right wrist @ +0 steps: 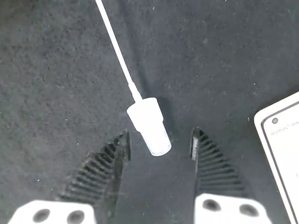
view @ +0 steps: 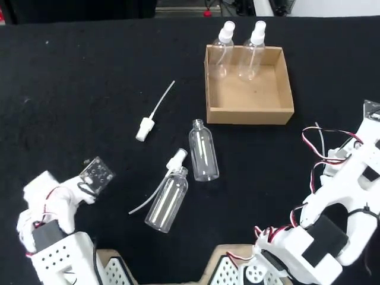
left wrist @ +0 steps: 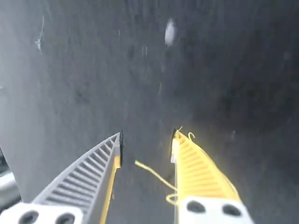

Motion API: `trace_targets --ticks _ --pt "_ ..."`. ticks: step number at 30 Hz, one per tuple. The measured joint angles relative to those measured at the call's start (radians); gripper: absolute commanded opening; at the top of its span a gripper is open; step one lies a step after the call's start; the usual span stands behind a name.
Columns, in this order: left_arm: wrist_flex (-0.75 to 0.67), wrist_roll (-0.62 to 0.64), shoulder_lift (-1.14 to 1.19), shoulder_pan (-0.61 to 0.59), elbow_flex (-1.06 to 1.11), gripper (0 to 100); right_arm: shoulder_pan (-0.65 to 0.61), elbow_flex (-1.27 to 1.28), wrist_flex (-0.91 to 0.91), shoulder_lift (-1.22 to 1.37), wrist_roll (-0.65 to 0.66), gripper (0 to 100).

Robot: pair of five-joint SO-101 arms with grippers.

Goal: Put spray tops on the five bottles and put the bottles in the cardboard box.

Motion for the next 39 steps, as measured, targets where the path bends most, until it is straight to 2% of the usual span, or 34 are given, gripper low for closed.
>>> trace_targets --ticks 3,9,17,20,23,26,35,39 --pt "0.000 -0.077 0.000 -0.075 0.000 18 0.000 0.000 0.000 0.000 0.000 19.8" --pt "0.000 -0.078 0.000 -0.190 0.000 17 0.000 0.000 0.000 0.000 0.000 19.8" --pt "-0.005 -0.078 0.000 -0.192 0.000 17 0.000 0.037 0.000 0.000 0.000 19.8" --pt "-0.078 -0.014 0.000 -0.192 0.000 17 0.000 0.043 0.000 0.000 0.000 19.8" --pt "-0.176 0.221 0.000 -0.201 0.000 17 0.000 0.043 0.000 0.000 0.000 19.8" --pt "-0.235 0.563 0.000 -0.207 0.000 17 0.000 0.043 0.000 0.000 0.000 19.8" --pt "-0.256 1.560 0.002 -0.206 0.000 18 0.000 0.043 0.000 0.000 0.000 19.8" --pt "-0.324 1.935 0.002 -0.206 0.000 18 0.000 0.043 0.000 0.000 0.000 19.8"
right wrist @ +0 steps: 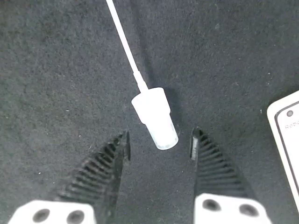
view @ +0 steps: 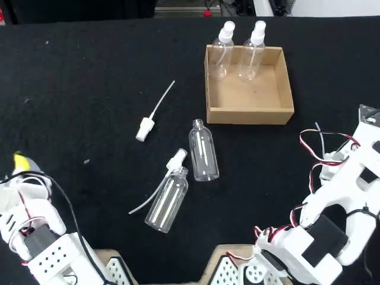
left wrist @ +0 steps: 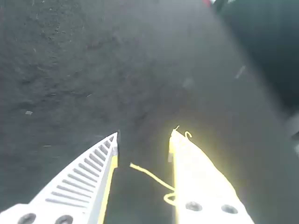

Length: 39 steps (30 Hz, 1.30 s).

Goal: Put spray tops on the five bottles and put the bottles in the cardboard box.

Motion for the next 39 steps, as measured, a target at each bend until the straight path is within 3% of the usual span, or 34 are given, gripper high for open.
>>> trace_targets --ticks 2,9,15,17,24,32,39 --pt "-0.037 0.092 0.000 0.000 0.009 18 0.000 0.000 0.000 0.000 0.000 19.8" --pt "-0.178 0.215 0.000 -0.003 0.083 18 0.000 0.000 0.000 0.000 0.000 19.8" --pt "-0.203 0.680 0.000 -0.095 0.086 18 0.000 0.000 0.000 0.000 0.000 19.8" --pt "-0.203 0.779 0.000 -0.114 0.086 18 0.000 0.000 0.000 0.000 0.000 19.8" --pt "-0.276 0.853 0.000 -0.160 0.086 18 0.000 0.000 0.000 0.000 0.000 19.8" --pt "-0.282 1.096 0.000 -0.209 0.040 17 0.000 0.000 0.000 0.000 0.000 19.8" --pt "-0.259 1.126 0.000 -0.204 0.032 18 0.000 0.000 0.000 0.000 0.000 19.8"
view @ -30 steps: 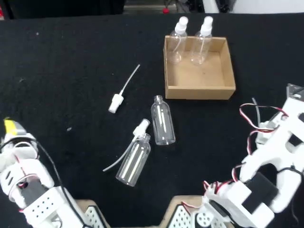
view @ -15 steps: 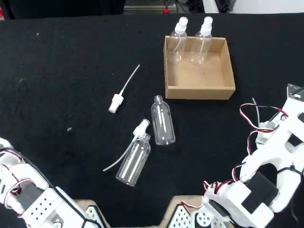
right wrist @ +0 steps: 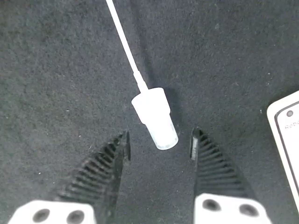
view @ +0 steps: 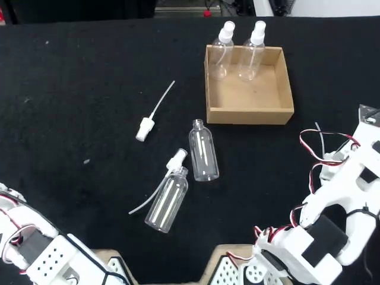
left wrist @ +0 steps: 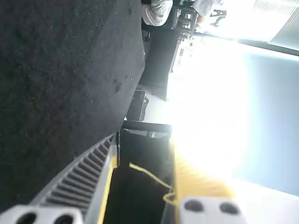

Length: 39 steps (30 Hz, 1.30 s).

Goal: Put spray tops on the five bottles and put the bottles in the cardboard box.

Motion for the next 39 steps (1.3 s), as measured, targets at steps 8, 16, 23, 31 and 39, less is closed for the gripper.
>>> trace_targets --ticks 8,16,23,31,39 --pt "0.000 -0.330 0.000 0.184 0.002 18 0.000 0.000 0.000 0.000 0.000 19.8" --pt "0.000 -0.936 0.000 0.344 0.046 17 0.000 0.000 0.000 0.000 0.000 19.8" --pt "0.153 -1.528 0.000 0.430 0.052 18 0.000 0.000 0.000 0.000 0.000 19.8" --pt "0.388 -1.814 0.002 0.483 0.032 18 0.000 0.000 0.000 0.000 0.000 19.8" --pt "0.614 -1.875 0.000 0.485 0.009 18 -0.046 -0.032 0.061 0.000 0.025 21.5"
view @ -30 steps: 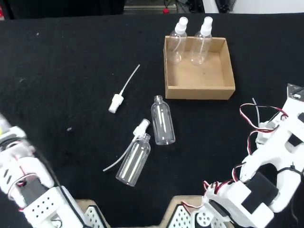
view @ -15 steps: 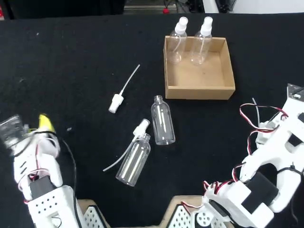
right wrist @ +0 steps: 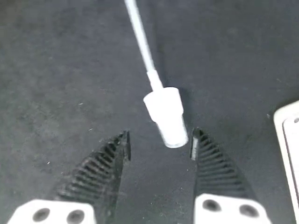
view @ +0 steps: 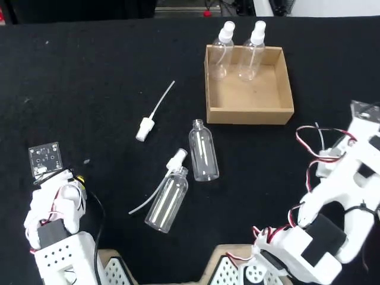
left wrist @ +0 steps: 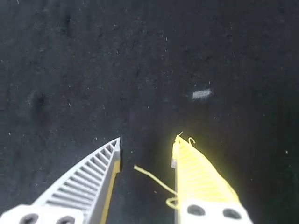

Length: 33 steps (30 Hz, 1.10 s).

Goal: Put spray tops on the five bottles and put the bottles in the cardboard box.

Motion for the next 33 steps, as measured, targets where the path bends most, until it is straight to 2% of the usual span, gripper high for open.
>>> trace_targets --ticks 4,7,13,16,22,28,33 --pt "0.003 0.000 -0.005 0.000 0.017 18 -0.040 -0.005 0.009 0.000 0.006 31.7" --pt "-0.025 -0.002 -0.008 0.000 0.038 18 -0.040 -0.032 0.009 0.000 0.034 29.8" --pt "-0.034 -0.041 -0.002 0.000 0.038 18 0.017 -0.035 -0.094 0.000 0.333 25.0" --pt "-0.035 -0.043 -0.002 0.000 0.038 18 0.028 0.000 -0.157 0.031 0.382 25.0" --pt "-0.035 -0.043 -0.002 0.000 0.038 18 0.028 0.014 -0.183 0.199 0.264 24.4" --pt "-0.035 -0.043 -0.002 0.000 0.038 18 0.031 -0.002 -0.189 0.293 0.226 10.2" --pt "-0.035 -0.043 -0.002 0.000 0.038 18 0.031 -0.035 -0.106 0.293 0.133 11.9"
